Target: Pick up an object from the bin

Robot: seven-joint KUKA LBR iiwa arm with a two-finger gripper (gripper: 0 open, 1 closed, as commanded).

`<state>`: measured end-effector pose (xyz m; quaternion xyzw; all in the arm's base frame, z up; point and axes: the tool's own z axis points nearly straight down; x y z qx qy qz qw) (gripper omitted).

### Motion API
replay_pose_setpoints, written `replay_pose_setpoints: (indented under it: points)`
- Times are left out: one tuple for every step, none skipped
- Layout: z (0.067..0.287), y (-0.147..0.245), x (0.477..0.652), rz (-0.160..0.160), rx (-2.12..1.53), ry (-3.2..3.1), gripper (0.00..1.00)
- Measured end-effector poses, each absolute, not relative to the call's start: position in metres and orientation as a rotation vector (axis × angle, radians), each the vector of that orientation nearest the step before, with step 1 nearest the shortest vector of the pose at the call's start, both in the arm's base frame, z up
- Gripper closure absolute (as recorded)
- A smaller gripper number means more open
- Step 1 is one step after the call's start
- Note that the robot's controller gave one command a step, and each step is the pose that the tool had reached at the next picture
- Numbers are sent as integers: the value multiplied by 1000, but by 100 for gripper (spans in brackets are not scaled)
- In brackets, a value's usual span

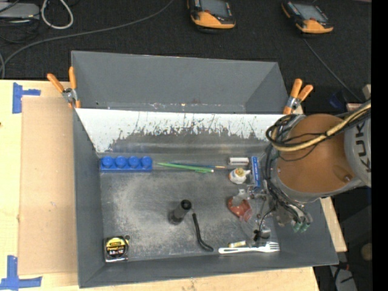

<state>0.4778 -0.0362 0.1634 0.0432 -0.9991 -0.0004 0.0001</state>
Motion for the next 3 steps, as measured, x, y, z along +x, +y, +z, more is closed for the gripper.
replay_pose_setpoints:
  points:
    - [199, -12, 501, -2, 19, -3142, 0]
    - [217, -52, 494, -6, 307, -3109, 100]
    - [217, -52, 494, -6, 307, -3109, 100]
